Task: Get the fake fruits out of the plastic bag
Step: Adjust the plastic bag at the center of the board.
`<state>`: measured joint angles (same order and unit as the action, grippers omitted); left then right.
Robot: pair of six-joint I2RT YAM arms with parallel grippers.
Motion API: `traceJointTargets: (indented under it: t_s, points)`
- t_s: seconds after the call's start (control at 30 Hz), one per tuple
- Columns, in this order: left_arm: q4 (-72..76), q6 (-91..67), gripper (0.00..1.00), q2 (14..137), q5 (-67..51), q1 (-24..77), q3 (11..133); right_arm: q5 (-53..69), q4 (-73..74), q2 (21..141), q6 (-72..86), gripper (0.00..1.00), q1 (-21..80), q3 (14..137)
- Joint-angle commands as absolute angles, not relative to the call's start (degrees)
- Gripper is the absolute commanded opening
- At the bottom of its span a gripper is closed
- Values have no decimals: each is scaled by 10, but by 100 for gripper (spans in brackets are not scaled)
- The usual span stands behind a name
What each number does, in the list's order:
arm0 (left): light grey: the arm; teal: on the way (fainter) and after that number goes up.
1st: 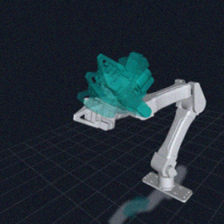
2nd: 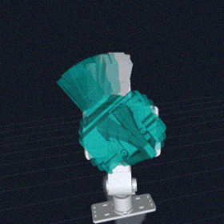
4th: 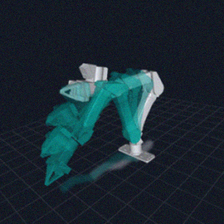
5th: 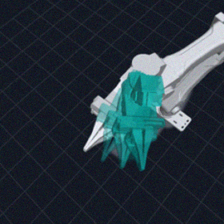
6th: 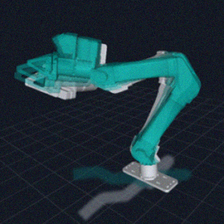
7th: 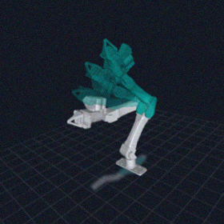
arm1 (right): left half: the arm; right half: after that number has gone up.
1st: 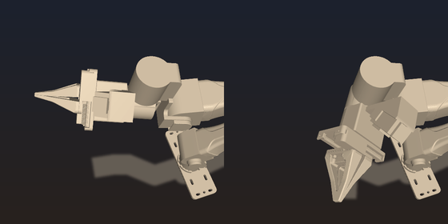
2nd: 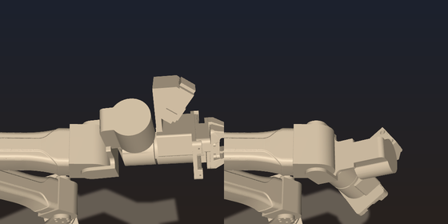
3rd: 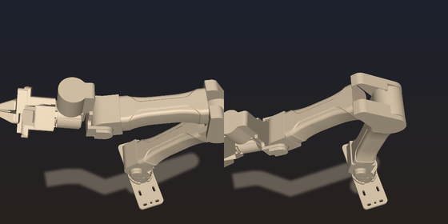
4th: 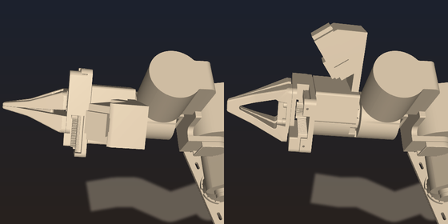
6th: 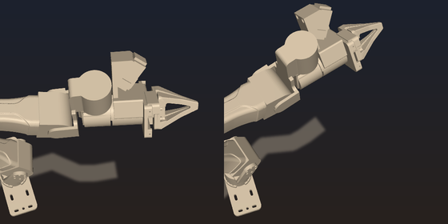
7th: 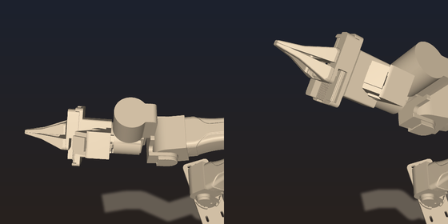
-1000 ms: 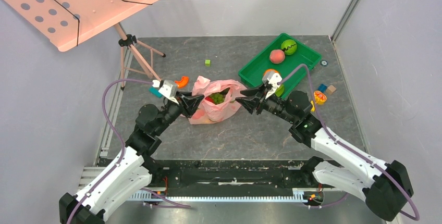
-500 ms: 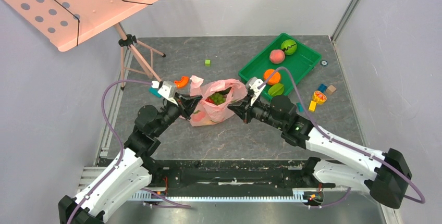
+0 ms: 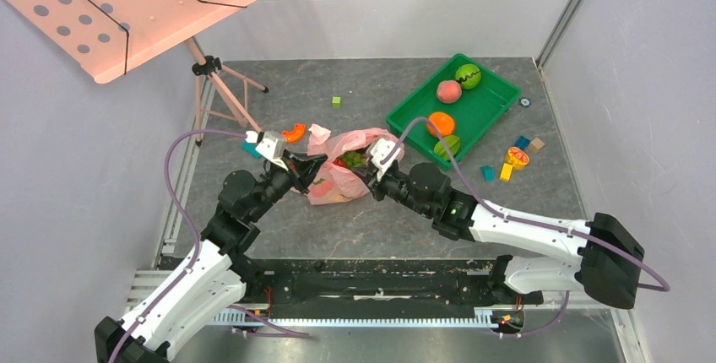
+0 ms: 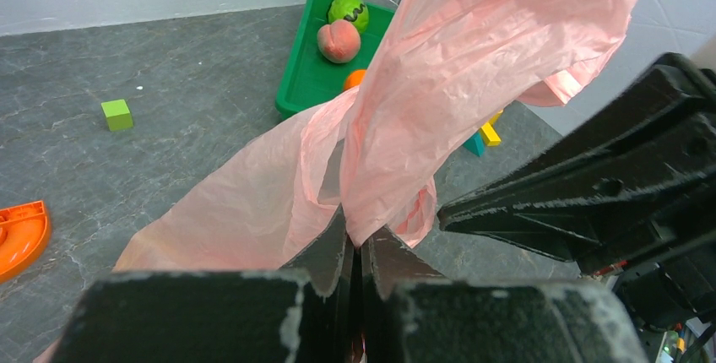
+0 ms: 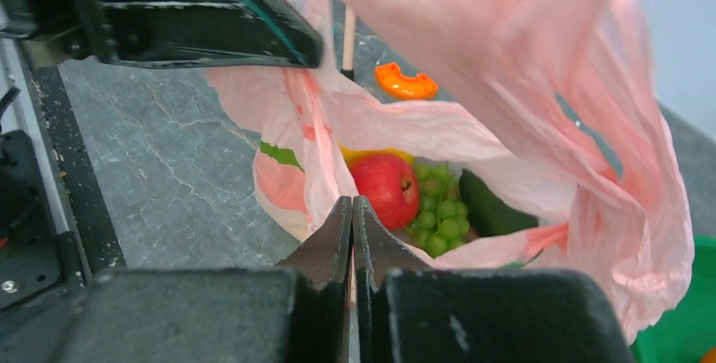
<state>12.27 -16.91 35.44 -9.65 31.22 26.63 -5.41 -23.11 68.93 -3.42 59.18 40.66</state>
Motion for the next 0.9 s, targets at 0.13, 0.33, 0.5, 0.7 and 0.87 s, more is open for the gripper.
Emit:
traceJointTargets:
  t_s: [0.13, 0.33, 0.5, 0.7, 0.87]
  points:
    - [137, -185, 2, 345, -107, 311, 275, -111, -291, 718, -244, 0, 644, 437]
    - [140, -188, 2, 341, -100, 311, 271, -154, -194, 784, -317, 0, 666, 521]
    - [140, -190, 2, 338, -98, 311, 270, -206, -156, 823, -336, 0, 668, 571]
    - [141, -192, 2, 331, -95, 311, 265, -224, -100, 848, -342, 0, 668, 631]
    - [140, -195, 2, 325, -94, 311, 257, -222, -71, 848, -327, 0, 654, 653]
